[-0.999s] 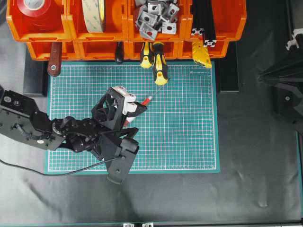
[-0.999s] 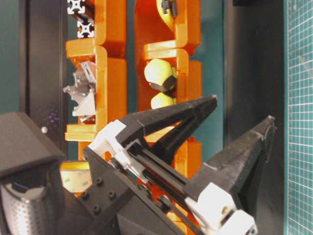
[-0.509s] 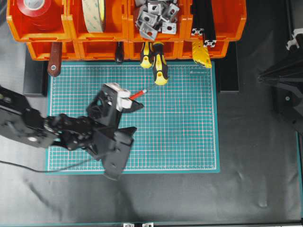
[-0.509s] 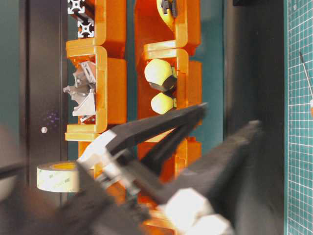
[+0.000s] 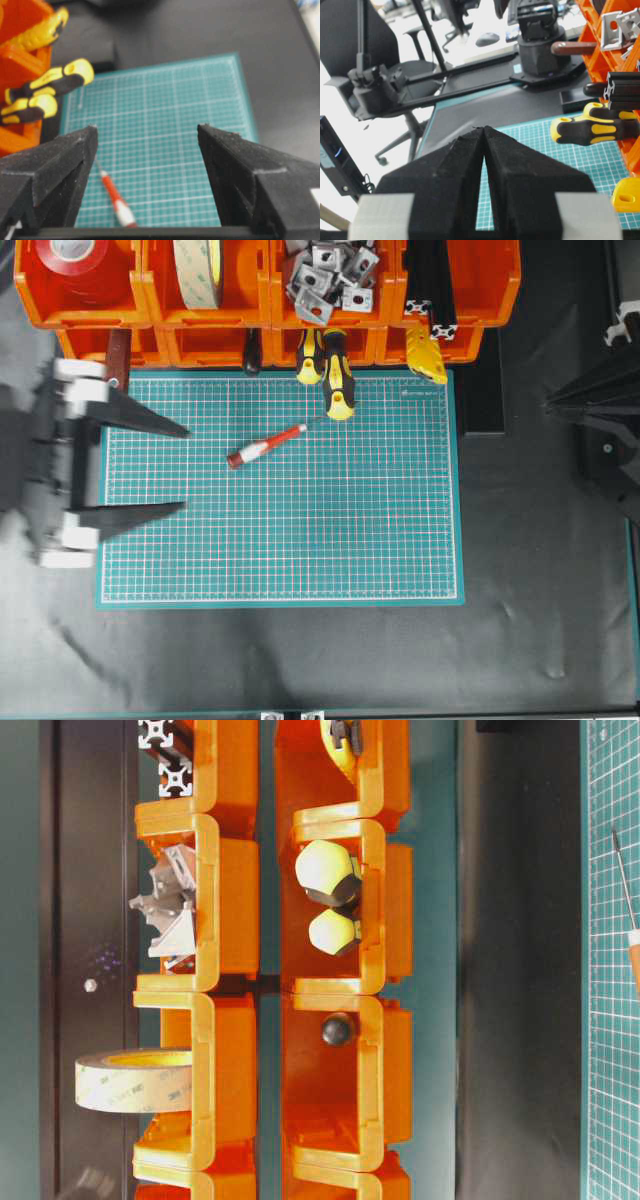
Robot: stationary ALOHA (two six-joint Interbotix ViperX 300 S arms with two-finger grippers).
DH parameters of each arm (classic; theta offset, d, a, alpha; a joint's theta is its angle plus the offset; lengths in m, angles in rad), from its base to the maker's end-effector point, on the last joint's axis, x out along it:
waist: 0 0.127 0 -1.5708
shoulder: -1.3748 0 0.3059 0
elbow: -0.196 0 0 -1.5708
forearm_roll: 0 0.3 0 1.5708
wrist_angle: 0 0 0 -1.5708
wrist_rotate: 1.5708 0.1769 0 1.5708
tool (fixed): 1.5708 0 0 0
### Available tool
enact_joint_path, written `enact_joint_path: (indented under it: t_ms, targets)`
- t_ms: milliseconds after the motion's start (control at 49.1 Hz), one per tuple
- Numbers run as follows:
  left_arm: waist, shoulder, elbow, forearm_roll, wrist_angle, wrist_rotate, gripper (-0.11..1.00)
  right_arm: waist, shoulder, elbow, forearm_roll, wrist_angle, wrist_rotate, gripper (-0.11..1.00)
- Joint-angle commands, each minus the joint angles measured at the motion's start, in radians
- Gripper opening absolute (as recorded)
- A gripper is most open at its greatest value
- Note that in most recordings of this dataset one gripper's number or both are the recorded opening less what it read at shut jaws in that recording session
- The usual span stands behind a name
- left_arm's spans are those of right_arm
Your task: Pick red screwdriver from container rack with left arm.
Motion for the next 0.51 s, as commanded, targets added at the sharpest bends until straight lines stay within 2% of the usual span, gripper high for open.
enact_joint_path:
  t_ms: [0,224,489]
  targets:
    - [0.000,-0.084,0.021,0.005,-0.020,-0.034,0.78,-0.002,0.008,-0.029,-0.002,0.002,-0.003,0.00]
    - [-0.003,-0.279,0.104,0.005,-0.037,-0.133,0.78,-0.002,0.008,-0.029,-0.002,0.002,-0.002,0.00]
    - [-0.002,-0.445,0.204,0.005,-0.038,-0.153,0.78,-0.002,0.009,-0.028,-0.002,0.002,-0.003,0.00]
